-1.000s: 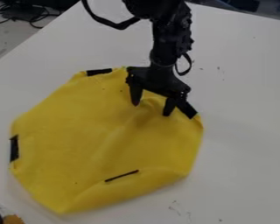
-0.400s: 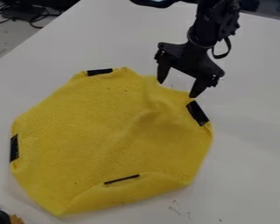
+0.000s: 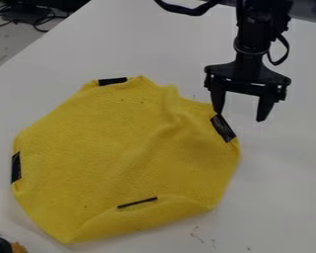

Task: Fold cloth from top right to bottom left

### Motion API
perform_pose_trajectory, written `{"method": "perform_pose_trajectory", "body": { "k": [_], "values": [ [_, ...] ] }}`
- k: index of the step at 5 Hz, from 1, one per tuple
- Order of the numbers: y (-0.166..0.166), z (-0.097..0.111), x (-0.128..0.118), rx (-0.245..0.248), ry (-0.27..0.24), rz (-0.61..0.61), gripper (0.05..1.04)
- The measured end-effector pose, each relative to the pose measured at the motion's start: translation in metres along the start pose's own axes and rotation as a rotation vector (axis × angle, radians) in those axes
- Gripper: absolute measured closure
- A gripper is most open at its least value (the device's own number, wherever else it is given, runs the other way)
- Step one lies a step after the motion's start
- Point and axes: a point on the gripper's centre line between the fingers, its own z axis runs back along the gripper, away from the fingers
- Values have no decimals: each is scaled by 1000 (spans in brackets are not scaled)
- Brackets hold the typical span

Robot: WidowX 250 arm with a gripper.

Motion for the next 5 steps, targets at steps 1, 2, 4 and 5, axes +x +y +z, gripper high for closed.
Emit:
{"method": "perform_pose_trajectory", "body": {
  "k": [1,2,4,5],
  "values": [
    [-6,-18,-6,-35,46,25,84],
    [-11,-36,-1,-54,39,29,84],
    [-3,-38,4,-5,26,25,85],
    [7,-31,0,57,49,34,84]
  ]
}}
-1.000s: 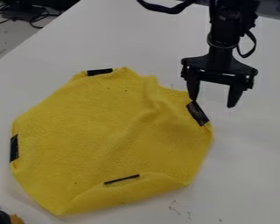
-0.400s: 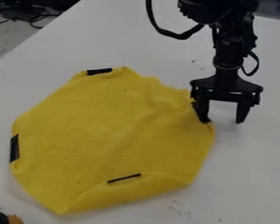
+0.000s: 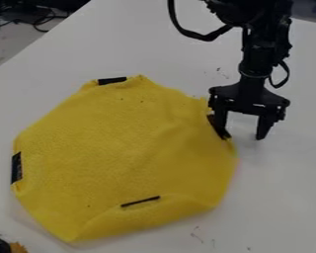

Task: Fold cloth from top right to bottom left

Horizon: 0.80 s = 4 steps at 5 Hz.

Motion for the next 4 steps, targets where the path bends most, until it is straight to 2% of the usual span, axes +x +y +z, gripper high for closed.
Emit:
{"method": "perform_pose_trajectory", "body": {
  "k": [1,2,3,4],
  "values": [
    [-2,14,7,15,-5,-16,84],
    [-1,22,9,0,-29,-32,84],
    [16,8,7,-34,-17,14,84],
    [21,-9,3,-99,-18,32,84]
  ]
}}
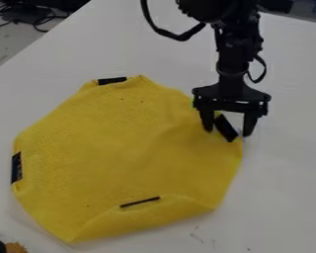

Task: Fold cloth from top right to bottom left

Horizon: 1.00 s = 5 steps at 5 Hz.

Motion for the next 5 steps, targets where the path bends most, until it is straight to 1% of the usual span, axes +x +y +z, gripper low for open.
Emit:
{"method": "perform_pose_trajectory", "body": {
  "k": [1,2,3,4,5],
  "values": [
    [4,-2,0,-34,-26,21,133],
    [8,-2,0,-25,-24,23,415],
    [11,-1,0,-6,-27,23,711],
    [15,1,-3,28,-12,53,921],
    [21,12,-12,79,4,74,1003]
  ]
}}
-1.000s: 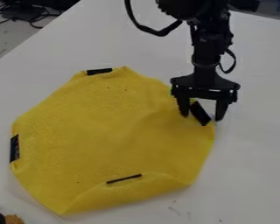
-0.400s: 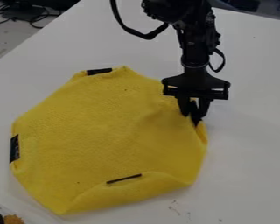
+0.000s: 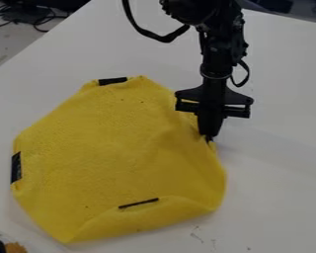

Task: Fold cloth from top right to bottom left

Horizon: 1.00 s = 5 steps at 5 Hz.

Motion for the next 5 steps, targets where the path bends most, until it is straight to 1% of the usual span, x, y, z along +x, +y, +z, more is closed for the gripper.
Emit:
{"method": "perform_pose_trajectory", "body": {
  "k": [1,2,3,5],
  "values": [
    [9,38,3,40,-49,39,1010],
    [39,63,-10,81,-69,95,1010],
    [87,69,-26,64,-101,202,1010],
    [159,31,-64,-29,-77,329,1011]
  ]
}}
